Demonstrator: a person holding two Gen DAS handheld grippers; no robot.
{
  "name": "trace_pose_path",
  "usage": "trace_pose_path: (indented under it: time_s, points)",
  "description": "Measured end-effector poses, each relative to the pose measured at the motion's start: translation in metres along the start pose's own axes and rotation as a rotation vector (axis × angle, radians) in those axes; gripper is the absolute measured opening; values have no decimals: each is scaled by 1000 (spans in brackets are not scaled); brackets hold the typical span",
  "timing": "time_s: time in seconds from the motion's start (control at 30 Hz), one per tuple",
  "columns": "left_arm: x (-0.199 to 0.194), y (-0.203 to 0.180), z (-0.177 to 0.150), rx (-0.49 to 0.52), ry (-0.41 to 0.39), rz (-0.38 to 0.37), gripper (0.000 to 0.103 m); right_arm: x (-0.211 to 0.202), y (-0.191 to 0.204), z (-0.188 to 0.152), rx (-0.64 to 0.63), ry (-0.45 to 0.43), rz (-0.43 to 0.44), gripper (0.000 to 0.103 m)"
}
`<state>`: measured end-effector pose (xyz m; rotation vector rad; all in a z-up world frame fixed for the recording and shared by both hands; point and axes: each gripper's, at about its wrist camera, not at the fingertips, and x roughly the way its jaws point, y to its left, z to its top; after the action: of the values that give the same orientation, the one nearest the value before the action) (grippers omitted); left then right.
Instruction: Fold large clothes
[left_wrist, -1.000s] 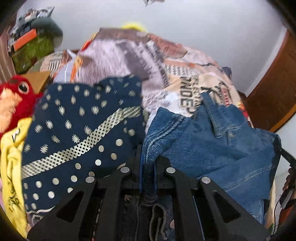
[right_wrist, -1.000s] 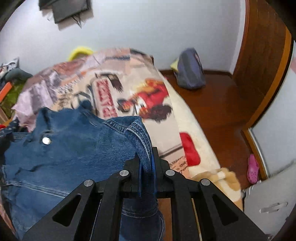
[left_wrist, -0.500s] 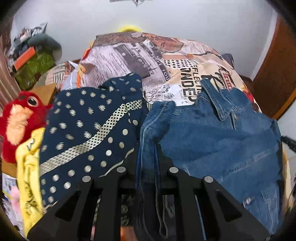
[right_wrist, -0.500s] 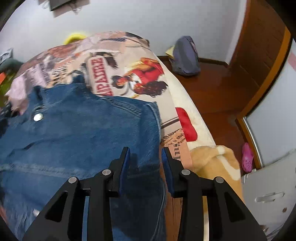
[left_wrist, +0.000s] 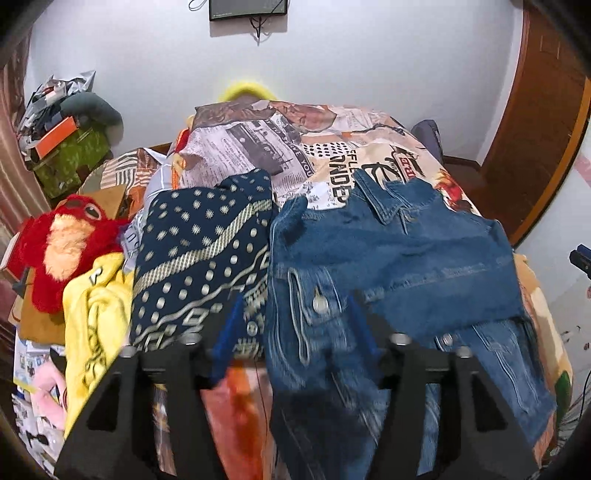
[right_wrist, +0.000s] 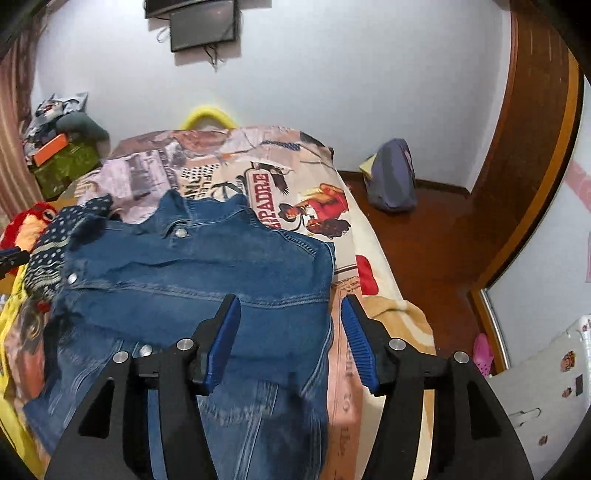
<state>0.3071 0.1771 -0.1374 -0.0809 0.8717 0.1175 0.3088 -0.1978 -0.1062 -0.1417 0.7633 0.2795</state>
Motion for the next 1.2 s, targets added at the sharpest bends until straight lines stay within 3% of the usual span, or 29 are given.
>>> trace_pose_path:
  time_s: [0.13, 0.37, 0.63, 0.73, 0.87, 1.0, 1.13, 1.2]
  points:
    - [-18, 4, -24, -15, 22, -31, 89, -16, 4, -16, -11, -7, -8, 65]
    - [-20, 11, -77, -20, 123, -63, 89, -16, 5, -57, -1, 83, 12, 69]
    - [11, 23, -145, -120, 324, -165, 89, -18, -1, -110, 41, 166, 39, 69]
    - [21, 23, -164, -174, 379, -250, 89, -8, -7, -128, 64, 228, 30, 69]
    - [31, 22, -182, -278, 423, -366, 89, 1, -16, -150, 119, 299, 41, 69]
    - [39, 19, -198, -331, 445, -398, 90, 4, -20, -165, 149, 333, 75, 69]
    - [41, 26, -210, -476, 468, -467, 89, 14, -26, -177, 208, 359, 114, 69]
    - [37, 24, -215, -501, 454, -466, 89, 17, -28, -181, 242, 354, 137, 69]
